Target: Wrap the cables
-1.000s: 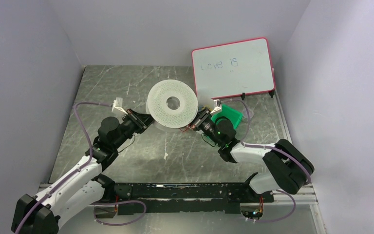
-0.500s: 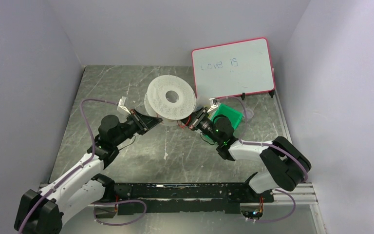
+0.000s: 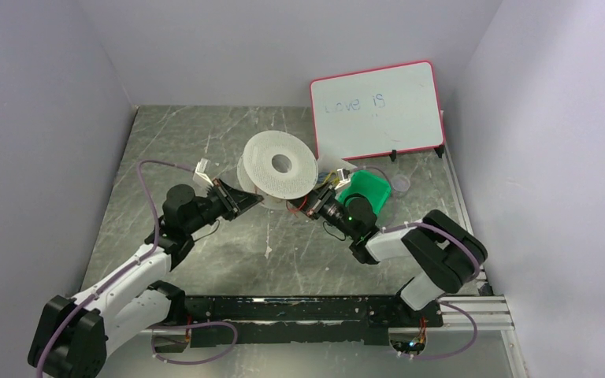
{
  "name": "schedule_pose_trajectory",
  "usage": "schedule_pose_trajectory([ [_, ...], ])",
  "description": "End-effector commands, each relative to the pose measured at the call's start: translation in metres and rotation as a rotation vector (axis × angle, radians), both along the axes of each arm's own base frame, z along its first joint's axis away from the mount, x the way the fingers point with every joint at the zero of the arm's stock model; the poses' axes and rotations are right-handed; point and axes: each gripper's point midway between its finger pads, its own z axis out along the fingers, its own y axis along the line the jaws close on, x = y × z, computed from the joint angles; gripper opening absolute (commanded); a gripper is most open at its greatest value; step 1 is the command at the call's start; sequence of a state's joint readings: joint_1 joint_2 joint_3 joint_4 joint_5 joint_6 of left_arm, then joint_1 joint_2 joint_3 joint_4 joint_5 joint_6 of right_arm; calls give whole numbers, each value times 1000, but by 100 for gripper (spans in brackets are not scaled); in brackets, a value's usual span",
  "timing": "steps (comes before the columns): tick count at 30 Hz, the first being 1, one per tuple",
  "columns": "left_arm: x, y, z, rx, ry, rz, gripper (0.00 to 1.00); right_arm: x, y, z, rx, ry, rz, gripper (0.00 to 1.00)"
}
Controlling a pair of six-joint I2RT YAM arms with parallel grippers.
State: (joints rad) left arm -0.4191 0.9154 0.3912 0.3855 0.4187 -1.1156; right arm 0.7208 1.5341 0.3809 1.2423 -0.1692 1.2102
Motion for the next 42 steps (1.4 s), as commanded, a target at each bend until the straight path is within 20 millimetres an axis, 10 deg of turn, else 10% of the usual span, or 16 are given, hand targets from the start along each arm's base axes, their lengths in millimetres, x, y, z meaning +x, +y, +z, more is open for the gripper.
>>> schedule_pose_trajectory([
  [1,-3,-7,15,-30,-105,-56,7,-31,21,21,122,-31,159,0],
  [30,-48,16,-67,-22,73,-22,7,-53,101,-51,131,223,244,0],
  [42,-52,20,-92,-2,138,-4,7,-58,103,-81,56,313,233,2],
])
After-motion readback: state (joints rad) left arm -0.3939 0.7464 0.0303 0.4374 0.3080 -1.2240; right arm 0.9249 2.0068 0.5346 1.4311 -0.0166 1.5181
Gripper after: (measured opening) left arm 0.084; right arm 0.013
